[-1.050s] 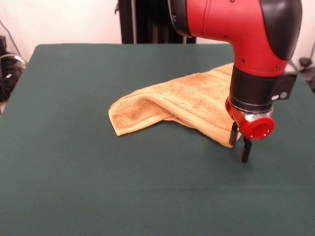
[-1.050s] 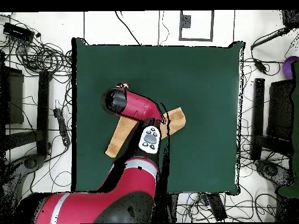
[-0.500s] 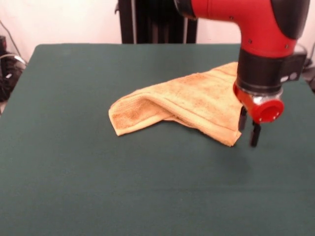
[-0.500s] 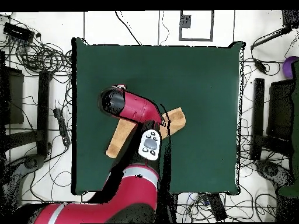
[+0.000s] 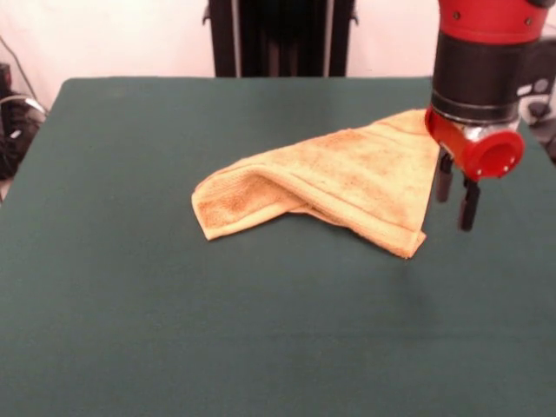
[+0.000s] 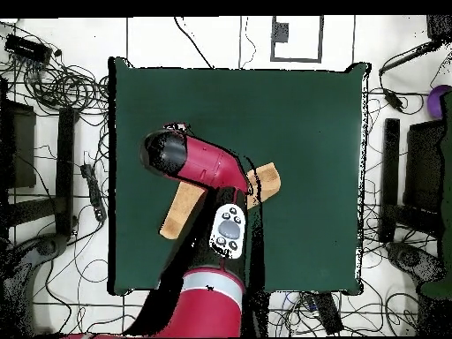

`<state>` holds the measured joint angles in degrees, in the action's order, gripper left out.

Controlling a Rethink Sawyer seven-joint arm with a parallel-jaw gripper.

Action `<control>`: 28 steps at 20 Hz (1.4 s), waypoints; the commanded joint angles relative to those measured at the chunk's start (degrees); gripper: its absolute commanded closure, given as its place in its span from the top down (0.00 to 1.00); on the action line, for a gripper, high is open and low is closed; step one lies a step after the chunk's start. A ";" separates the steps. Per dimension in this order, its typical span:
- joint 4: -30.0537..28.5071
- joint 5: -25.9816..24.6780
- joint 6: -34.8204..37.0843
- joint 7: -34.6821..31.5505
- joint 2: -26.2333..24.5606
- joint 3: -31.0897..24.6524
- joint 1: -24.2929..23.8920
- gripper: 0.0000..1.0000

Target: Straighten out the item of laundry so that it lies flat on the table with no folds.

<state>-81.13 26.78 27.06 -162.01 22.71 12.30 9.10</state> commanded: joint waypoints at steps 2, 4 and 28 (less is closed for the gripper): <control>-7.19 -0.87 2.09 -2.08 -1.87 -7.55 -1.43 1.00; -7.16 -1.15 0.86 -1.71 -2.36 -7.91 -1.66 1.00; -1.31 -1.83 -6.77 -4.06 -10.84 -5.88 -0.64 1.00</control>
<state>-83.04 26.64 25.37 -162.01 19.55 11.05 6.98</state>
